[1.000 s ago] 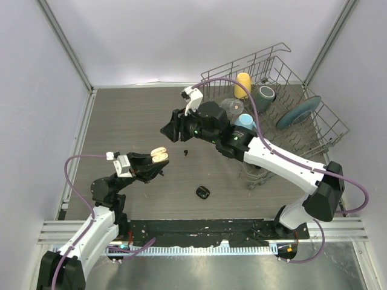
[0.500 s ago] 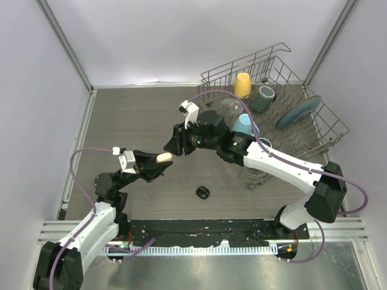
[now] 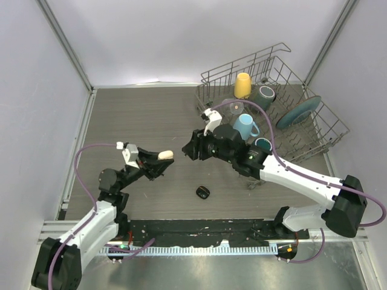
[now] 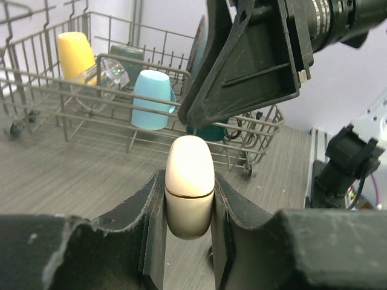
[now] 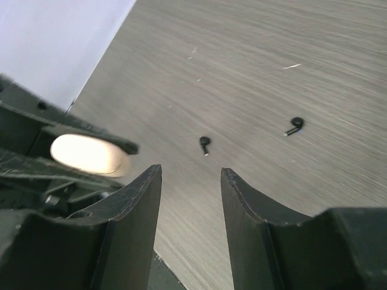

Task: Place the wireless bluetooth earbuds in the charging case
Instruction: Close the charging case, then place the charging case at the center of the board.

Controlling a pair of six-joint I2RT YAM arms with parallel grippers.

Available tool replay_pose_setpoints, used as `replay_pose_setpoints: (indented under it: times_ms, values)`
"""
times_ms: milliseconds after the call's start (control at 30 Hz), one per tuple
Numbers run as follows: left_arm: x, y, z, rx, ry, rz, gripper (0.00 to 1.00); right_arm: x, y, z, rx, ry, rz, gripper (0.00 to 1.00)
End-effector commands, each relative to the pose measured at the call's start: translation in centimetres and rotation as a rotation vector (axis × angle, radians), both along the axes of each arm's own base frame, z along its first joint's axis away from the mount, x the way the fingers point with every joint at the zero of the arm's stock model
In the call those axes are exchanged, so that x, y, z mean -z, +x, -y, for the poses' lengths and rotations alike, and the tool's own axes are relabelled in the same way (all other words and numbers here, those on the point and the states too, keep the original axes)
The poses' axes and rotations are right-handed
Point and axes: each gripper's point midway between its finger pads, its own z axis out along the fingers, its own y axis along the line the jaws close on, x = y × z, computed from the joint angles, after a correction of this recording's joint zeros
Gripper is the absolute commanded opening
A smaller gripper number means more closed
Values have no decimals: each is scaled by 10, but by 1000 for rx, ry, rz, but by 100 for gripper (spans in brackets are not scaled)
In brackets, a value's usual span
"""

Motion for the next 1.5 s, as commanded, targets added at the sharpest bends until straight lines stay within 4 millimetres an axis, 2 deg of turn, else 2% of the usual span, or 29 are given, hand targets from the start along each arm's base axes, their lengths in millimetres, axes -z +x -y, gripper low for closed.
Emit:
replay_pose_setpoints:
  times_ms: [0,33,67,100,200,267,300,333,367,400,433,500,567,600,633,733,967,1033,1233,1333,1467]
  values:
    - [25,14,-9,-109,-25,-326,0,-7,30,27,207,34,-8,49]
    - [33,16,-12,-136,-14,-391,0,-5,32,29,210,35,-17,49]
    - [31,26,-21,-219,-42,-441,0,0,33,29,209,30,-28,49]
    - [51,26,-26,-261,-17,-540,0,3,34,29,207,27,-36,49]
    - [64,32,-32,-317,-23,-612,0,9,34,25,184,25,-63,49]
    - [87,40,-35,-368,29,-741,0,10,33,20,162,29,-79,49]
    - [95,42,-33,-360,67,-781,0,10,34,19,157,30,-84,49]
    - [88,49,-30,-343,75,-791,0,11,33,18,151,31,-91,49]
    - [90,52,-29,-318,84,-826,0,9,32,16,143,37,-93,49]
    - [107,53,-21,-265,112,-917,0,9,31,16,139,37,-97,49]
    - [97,61,-16,-237,104,-923,0,8,32,16,138,39,-97,49]
    - [110,71,-13,-195,109,-1007,0,6,31,18,139,43,-94,49]
    - [102,87,-8,-165,83,-1008,0,5,30,19,144,47,-96,48]
    - [111,92,-7,-161,87,-1047,0,4,30,21,146,48,-97,48]
    - [104,100,-5,-155,85,-1036,0,2,30,22,148,51,-91,48]
    - [111,109,-1,-127,98,-1076,0,0,29,27,160,56,-86,48]
    - [152,115,-1,-153,134,-1200,0,-1,32,27,166,54,-83,48]
    - [161,114,-3,-165,141,-1224,5,0,32,25,159,51,-87,48]
    - [175,116,-8,-211,171,-1252,15,-2,33,23,157,54,-88,48]
    - [184,117,-12,-240,205,-1281,16,-3,33,23,153,51,-85,49]
    - [196,116,-15,-252,244,-1324,21,-2,33,27,166,46,-86,48]
